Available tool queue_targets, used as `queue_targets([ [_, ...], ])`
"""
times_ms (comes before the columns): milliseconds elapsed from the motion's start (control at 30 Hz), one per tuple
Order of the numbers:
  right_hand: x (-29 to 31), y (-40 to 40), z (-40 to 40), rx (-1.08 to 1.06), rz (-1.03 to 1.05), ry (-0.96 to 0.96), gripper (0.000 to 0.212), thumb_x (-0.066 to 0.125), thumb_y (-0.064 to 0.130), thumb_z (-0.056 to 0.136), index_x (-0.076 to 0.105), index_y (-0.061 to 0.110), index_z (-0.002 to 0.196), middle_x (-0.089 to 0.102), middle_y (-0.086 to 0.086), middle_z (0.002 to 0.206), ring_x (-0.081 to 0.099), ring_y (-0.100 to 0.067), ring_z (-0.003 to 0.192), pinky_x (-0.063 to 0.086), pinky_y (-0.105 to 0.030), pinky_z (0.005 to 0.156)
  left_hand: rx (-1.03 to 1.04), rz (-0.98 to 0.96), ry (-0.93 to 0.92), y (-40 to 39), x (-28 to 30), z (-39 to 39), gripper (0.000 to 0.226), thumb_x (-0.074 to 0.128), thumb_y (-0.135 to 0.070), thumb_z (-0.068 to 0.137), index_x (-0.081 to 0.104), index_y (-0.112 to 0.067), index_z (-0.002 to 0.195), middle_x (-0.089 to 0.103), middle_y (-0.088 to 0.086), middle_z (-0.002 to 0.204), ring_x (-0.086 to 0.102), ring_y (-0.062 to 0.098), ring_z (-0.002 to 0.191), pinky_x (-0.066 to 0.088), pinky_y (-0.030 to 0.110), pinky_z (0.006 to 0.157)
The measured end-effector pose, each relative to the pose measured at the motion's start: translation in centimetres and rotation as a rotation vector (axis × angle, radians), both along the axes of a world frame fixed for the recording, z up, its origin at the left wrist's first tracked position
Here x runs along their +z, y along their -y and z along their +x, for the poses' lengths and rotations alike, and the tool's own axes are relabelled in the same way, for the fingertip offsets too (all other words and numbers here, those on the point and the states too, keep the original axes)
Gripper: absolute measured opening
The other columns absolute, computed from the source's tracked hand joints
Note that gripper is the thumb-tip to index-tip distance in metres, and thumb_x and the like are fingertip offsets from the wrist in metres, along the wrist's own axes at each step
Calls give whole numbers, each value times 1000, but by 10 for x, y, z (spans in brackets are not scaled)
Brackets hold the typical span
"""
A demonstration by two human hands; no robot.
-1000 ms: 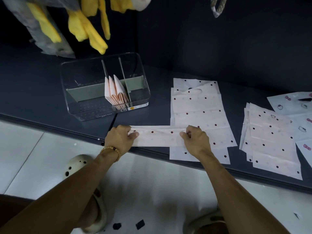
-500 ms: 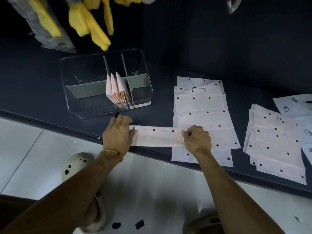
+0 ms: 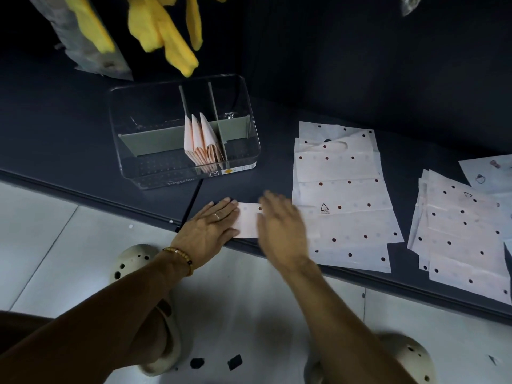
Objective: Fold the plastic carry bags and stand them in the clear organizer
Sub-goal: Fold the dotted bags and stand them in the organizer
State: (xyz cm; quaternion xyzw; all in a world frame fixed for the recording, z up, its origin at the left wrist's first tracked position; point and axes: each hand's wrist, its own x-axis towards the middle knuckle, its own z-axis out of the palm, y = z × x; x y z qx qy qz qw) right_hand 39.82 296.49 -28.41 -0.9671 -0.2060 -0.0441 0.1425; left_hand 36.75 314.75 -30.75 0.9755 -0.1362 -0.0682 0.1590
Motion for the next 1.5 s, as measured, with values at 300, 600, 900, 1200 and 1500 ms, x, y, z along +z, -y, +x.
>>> queue_targets([
  [300,-27,33,-6,149,-192,-214,55,23,32,103,10,11,153,1,-3,161,1,-18,148,3,-40,120,-6,-8,30,-1,4,-1,53,51,-33,96,39,-11,142,31,2,152,25,18,143,9,29,117],
  [600,-15,96,0,-43,-293,-223,57,23,32,102,12,9,153,3,-8,161,0,-23,148,2,-38,119,-15,17,21,-2,2,0,54,41,-39,98,34,-15,146,25,-2,155,18,13,145,4,25,118],
  [900,0,25,-46,84,-181,-100,39,63,20,83,61,9,120,59,-8,117,57,-26,106,47,-40,89,-14,220,26,4,20,-41,70,56,-62,81,50,-16,134,49,7,138,49,27,118,40,41,99],
  [1200,5,18,-52,124,-41,-63,34,82,18,72,71,12,103,70,-5,101,67,-22,91,56,-34,79,26,60,127,23,34,-32,29,44,-34,96,64,-22,114,62,-1,112,55,21,102,48,35,82],
  [1500,12,31,-17,-313,559,-499,28,55,15,94,53,25,68,54,11,64,52,-11,63,51,-36,65,420,-663,-280,31,41,-9,14,68,-25,85,72,-14,93,71,-3,87,63,7,79,53,25,75],
])
